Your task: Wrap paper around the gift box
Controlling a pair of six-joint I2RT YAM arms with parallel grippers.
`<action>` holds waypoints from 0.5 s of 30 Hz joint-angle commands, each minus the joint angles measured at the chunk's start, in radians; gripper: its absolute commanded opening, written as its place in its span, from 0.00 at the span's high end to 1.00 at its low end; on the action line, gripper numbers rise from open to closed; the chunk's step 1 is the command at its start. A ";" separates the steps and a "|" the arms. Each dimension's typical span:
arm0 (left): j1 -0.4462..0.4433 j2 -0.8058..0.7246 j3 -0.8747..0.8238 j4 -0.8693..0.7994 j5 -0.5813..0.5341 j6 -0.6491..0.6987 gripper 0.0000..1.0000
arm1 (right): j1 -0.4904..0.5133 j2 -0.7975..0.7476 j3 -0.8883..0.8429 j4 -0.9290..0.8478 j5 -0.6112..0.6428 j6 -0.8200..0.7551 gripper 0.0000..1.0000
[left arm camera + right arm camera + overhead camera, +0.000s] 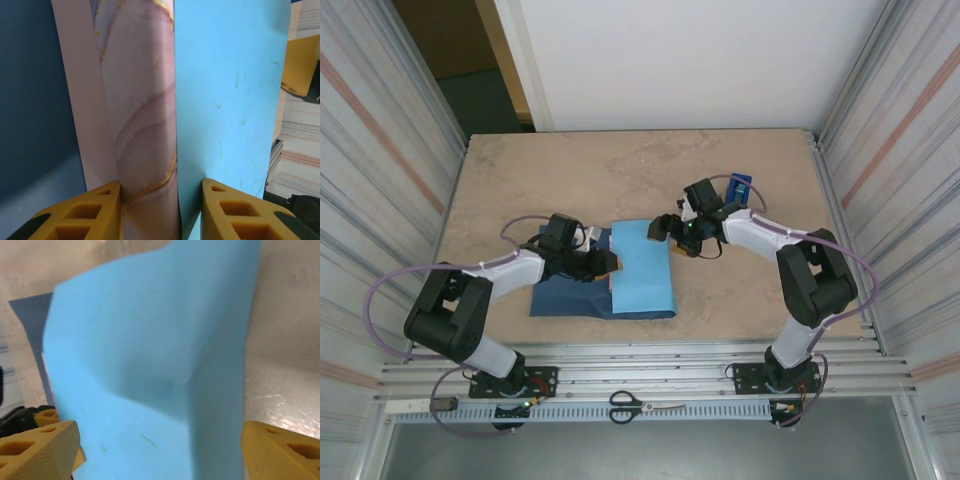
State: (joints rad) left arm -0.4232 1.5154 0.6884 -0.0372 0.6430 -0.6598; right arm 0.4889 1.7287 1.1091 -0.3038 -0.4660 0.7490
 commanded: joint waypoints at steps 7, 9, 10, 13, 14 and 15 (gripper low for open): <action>-0.012 0.060 -0.027 -0.072 -0.098 -0.001 0.64 | 0.018 0.106 -0.014 -0.036 0.016 -0.015 0.18; -0.012 0.058 -0.028 -0.072 -0.100 0.001 0.64 | 0.017 0.110 -0.037 -0.026 0.016 -0.007 0.20; -0.012 0.058 -0.026 -0.075 -0.101 0.002 0.64 | 0.018 0.106 -0.046 -0.018 0.016 -0.006 0.20; -0.012 0.057 -0.025 -0.084 -0.106 0.010 0.64 | 0.019 0.077 -0.033 -0.009 -0.004 -0.014 0.18; -0.012 0.058 -0.026 -0.083 -0.108 0.009 0.64 | 0.019 0.070 -0.012 -0.017 -0.009 -0.026 0.17; -0.012 0.059 -0.024 -0.083 -0.106 0.011 0.64 | 0.017 0.065 0.006 -0.030 -0.015 -0.035 0.16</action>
State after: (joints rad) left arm -0.4259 1.5223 0.6884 -0.0216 0.6441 -0.6594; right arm 0.4950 1.8050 1.1011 -0.2653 -0.4759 0.7467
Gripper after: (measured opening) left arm 0.358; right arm 0.834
